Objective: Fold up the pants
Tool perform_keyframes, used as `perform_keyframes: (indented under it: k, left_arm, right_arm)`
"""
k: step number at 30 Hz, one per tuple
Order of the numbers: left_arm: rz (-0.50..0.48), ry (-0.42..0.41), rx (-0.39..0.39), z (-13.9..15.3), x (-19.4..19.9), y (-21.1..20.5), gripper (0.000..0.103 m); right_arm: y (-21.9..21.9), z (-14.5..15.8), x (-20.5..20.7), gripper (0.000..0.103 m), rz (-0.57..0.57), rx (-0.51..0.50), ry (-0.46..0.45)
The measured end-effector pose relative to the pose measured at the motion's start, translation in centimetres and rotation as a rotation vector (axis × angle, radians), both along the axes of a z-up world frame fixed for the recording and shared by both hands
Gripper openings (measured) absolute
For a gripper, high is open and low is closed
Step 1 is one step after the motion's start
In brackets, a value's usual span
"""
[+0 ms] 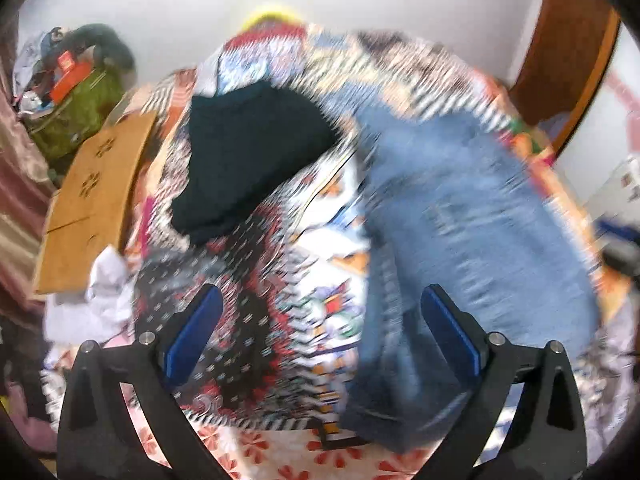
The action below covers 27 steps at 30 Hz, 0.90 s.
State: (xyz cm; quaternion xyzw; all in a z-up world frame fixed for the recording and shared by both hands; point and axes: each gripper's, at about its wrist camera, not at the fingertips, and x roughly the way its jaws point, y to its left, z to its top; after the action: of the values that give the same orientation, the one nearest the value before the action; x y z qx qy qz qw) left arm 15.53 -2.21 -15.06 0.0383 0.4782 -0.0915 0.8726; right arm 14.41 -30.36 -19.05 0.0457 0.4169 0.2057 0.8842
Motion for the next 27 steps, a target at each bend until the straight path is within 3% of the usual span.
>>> perform_keyframes:
  k: [3,4,6,8,10,11,12,13,16,22,25,26,27]
  left_arm:
    - [-0.056,0.003,-0.080,0.8,0.0,-0.7,0.095]
    - [-0.080,0.024,-0.088,0.5,0.2,-1.3,0.087]
    - [-0.108,0.070,-0.088,-0.8,0.7,-2.1,0.075]
    - [-0.106,0.111,-0.097,-2.2,1.5,-2.5,0.062]
    - [-0.092,0.118,-0.124,-3.2,2.0,-2.5,0.058]
    - [-0.085,0.107,-0.130,-3.3,2.0,-2.4,0.057]
    - [-0.078,0.094,-0.120,-3.4,2.1,-2.4,0.056]
    - [-0.070,0.085,-0.092,-3.5,2.4,-2.4,0.055]
    - [-0.062,0.089,-0.100,-3.9,2.6,-2.3,0.055]
    - [-0.086,0.020,-0.040,-1.3,3.6,-2.5,0.055]
    - [-0.074,-0.004,-0.077,0.1,5.5,-2.0,0.056]
    - [-0.066,-0.006,-0.090,0.4,6.3,-1.9,0.056]
    - [-0.060,-0.007,-0.108,0.6,7.2,-1.9,0.056]
  right_arm:
    - [0.8,-0.6,-0.2,0.079,0.017,0.010,0.017]
    - [1.2,-0.9,-0.2,0.076,0.025,0.013,0.029]
    - [2.1,-1.7,0.0,0.060,0.053,0.028,0.062]
    - [2.5,-2.3,0.3,0.050,0.062,0.051,0.081]
    - [2.6,-2.6,0.3,0.038,0.043,0.058,0.080]
    - [2.5,-2.6,0.4,0.026,0.033,0.052,0.079]
    - [2.4,-2.7,0.5,0.015,0.024,0.037,0.080]
    - [2.2,-2.9,0.6,0.011,0.021,0.029,0.082]
    - [1.9,-3.8,0.6,0.010,0.040,0.035,0.106]
    - [3.2,-1.9,0.4,0.016,0.102,-0.110,0.042]
    - [2.6,-0.6,1.2,0.034,0.094,-0.122,-0.006]
    - [2.2,-0.1,1.7,0.046,0.075,-0.116,-0.030]
    - [2.0,0.3,2.1,0.052,0.058,-0.112,-0.047]
